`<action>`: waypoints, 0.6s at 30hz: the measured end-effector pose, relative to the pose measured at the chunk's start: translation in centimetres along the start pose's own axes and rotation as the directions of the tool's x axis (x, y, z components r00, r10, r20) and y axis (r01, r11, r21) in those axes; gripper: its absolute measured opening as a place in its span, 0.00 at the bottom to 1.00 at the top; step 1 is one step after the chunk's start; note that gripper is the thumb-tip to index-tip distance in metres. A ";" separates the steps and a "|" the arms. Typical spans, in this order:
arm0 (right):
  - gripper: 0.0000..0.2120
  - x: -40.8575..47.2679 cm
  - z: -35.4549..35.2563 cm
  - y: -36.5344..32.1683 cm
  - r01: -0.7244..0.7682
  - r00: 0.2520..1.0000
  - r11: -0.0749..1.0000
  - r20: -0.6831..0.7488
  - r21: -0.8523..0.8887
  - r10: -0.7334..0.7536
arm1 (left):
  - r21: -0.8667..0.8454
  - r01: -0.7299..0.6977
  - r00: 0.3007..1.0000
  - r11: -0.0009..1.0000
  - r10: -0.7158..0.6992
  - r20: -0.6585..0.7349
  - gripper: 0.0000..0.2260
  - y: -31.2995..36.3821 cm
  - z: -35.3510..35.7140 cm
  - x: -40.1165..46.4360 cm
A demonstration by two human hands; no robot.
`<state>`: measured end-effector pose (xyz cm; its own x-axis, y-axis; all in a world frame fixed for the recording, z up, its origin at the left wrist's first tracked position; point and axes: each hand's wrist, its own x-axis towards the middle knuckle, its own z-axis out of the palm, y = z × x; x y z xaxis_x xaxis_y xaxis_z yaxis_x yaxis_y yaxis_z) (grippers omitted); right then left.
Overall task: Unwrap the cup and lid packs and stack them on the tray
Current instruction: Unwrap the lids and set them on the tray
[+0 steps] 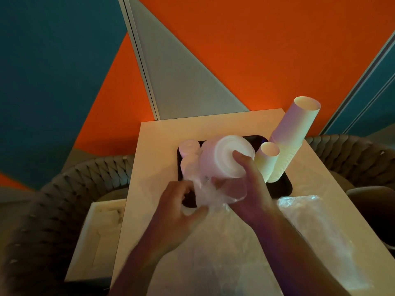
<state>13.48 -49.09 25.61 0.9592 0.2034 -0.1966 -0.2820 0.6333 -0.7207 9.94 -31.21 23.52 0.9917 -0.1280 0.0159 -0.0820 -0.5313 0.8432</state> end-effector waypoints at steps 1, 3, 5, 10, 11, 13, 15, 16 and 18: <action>0.18 -0.1 0.0 0.0 -0.013 1.000 1.000 0.002 -0.005 0.013 | -0.147 0.038 0.999 0.988 -0.043 -0.030 0.21 0.5 -0.4 0.2; 0.15 -0.3 0.2 0.2 -0.051 0.999 0.998 0.012 -0.022 0.051 | -0.306 0.020 0.997 0.952 -0.041 -0.064 0.32 1.3 -0.6 0.8; 0.15 -0.4 0.4 0.5 -0.086 0.996 0.994 0.021 -0.061 0.087 | -0.363 -0.043 0.999 0.931 0.027 -0.047 0.39 2.1 -0.1 1.4; 0.34 -0.1 0.0 1.3 -0.120 0.993 0.983 0.003 -0.137 0.122 | -0.563 -0.102 0.994 0.820 0.058 -0.096 0.45 2.0 0.2 2.5; 0.34 0.0 -0.3 1.3 -0.108 0.994 0.983 -0.008 -0.148 0.108 | -0.592 -0.077 0.996 0.802 0.038 -0.079 0.44 1.7 -0.1 2.5; 0.33 0.0 -0.4 1.4 -0.082 0.997 0.983 -0.012 -0.166 0.082 | -0.598 0.023 1.000 0.801 -0.017 0.016 0.42 1.6 -0.3 2.4; 0.32 -0.3 -0.1 1.7 -0.082 0.997 0.980 -0.004 -0.183 0.082 | -0.580 0.075 0.996 0.812 -0.033 0.082 0.38 1.6 0.3 2.1; 0.32 -0.3 0.2 2.0 -0.085 0.996 0.977 -0.009 -0.196 0.085 | -0.590 0.077 0.997 0.804 -0.045 0.069 0.34 1.7 0.8 2.1; 0.30 -0.6 0.7 2.6 -0.094 0.995 0.975 -0.029 -0.204 0.090 | -0.616 0.051 0.998 0.786 -0.064 0.001 0.27 1.9 1.5 1.9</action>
<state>12.18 -47.08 24.35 0.9301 0.2378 -0.2800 -0.3607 0.4460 -0.8191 11.55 -33.68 24.34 0.9948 -0.0940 -0.0387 0.0474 0.0917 0.9947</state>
